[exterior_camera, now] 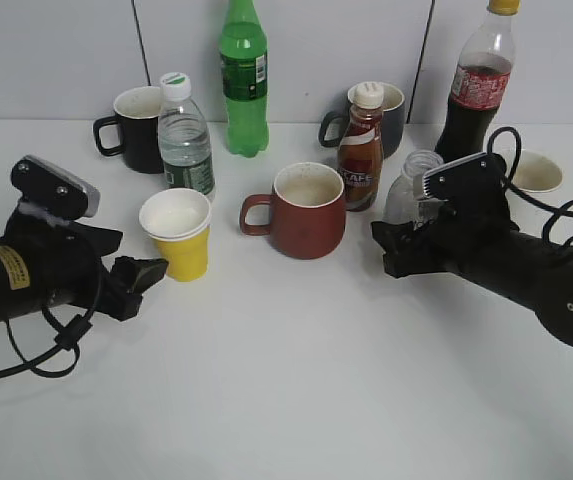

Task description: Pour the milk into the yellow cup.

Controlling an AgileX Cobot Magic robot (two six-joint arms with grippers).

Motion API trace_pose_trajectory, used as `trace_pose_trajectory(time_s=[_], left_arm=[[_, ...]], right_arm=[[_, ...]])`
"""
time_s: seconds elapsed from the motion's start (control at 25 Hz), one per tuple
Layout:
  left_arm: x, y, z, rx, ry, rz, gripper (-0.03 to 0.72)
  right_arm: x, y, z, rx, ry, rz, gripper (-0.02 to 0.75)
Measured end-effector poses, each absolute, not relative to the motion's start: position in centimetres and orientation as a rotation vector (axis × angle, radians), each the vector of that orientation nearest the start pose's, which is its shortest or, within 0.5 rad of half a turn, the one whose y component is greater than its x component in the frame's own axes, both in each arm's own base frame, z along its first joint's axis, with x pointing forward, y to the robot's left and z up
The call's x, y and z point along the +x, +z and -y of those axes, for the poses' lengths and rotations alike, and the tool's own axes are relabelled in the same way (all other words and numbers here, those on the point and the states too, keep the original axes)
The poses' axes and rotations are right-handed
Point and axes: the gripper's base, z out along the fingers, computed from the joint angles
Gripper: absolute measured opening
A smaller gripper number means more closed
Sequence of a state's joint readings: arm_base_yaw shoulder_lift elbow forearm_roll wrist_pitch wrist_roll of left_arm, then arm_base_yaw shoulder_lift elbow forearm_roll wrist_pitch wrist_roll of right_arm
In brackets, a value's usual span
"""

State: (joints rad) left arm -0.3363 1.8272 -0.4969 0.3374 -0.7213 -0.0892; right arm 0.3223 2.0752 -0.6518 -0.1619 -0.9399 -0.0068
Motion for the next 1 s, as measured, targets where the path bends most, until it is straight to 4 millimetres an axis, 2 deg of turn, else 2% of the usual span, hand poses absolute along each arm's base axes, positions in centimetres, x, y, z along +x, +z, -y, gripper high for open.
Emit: trace_pose_trajectory(time_s=[0.2, 0.36, 0.44, 0.48, 0.52, 0.72, 0.88, 0.92, 1.0], left_arm=[[25.8, 12.9, 10.7, 0.66, -0.27, -2.082, 0.563], [25.4, 14.0, 10.2, 0.573, -0.276, -2.137, 0.563], [24.9, 14.7, 9.5, 0.461, -0.256, -2.228, 0.563], [24.9, 15.3, 9.4, 0.432, -0.262, -2.211, 0.563], [24.3, 15.2, 9.0, 0.388, -0.235, -2.294, 0.563], [22.5, 17.2, 7.8, 0.275, -0.198, -2.41, 0.563], [20.3, 20.4, 6.8, 0.227, -0.153, -2.513, 0.563], [20.3, 20.4, 6.8, 0.227, -0.153, -2.513, 0.563], [18.9, 23.7, 6.1, 0.208, -0.122, -2.549, 0.563]], right_arm=[[30.9, 9.1, -11.5, -0.494, 0.279, -2.011, 0.564], [30.3, 10.6, -11.5, -0.49, 0.312, -2.089, 0.564], [29.9, 11.7, -11.4, -0.483, 0.316, -2.137, 0.564], [29.7, 12.0, -11.2, -0.47, 0.313, -2.175, 0.564], [29.4, 12.6, -11.0, -0.456, 0.307, -2.207, 0.564], [28.0, 16.3, -10.2, -0.403, 0.26, -2.263, 0.564], [26.2, 19.4, -9.7, -0.384, 0.192, -2.284, 0.562], [25.5, 20.2, -9.8, -0.388, 0.178, -2.289, 0.555], [24.1, 21.6, -10.1, -0.427, 0.148, -2.294, 0.528]])
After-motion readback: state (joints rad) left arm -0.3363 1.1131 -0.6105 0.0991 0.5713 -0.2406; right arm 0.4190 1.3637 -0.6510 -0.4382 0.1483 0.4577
